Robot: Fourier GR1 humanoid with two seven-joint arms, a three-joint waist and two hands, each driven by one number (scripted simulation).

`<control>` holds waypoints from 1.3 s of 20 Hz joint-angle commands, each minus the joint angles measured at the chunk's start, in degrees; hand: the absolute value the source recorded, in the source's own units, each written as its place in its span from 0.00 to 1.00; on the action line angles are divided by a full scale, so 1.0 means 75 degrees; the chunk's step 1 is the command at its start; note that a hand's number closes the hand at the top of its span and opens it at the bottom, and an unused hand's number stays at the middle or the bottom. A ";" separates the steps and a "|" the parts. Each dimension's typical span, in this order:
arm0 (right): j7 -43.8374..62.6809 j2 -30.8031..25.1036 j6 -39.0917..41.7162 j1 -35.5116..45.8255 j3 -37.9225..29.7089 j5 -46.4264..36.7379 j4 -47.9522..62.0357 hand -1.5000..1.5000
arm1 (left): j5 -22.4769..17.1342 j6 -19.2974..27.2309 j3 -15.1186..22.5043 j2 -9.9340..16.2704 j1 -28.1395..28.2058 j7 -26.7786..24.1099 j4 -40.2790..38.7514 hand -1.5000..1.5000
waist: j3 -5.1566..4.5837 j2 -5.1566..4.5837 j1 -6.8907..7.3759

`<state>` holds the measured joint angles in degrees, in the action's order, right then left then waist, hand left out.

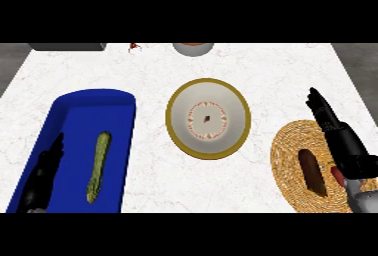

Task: Pick the bell pepper from the placemat and place it in the bowl

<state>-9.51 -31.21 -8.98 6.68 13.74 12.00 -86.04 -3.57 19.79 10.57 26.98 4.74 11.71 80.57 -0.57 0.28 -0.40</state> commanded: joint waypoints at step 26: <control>-0.4928 -0.1239 0.0128 -0.4973 -0.3152 -0.0080 -0.1736 0.00 | -0.0477 -0.0645 0.0449 -0.1896 -0.1539 -0.1064 0.1176 0.50 | 0.0064 -0.0015 -0.0076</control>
<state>-52.45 -38.87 -5.51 -25.08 -6.94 12.44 -91.56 -7.75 14.76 13.51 13.54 -7.15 2.42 88.12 -0.04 0.16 -1.23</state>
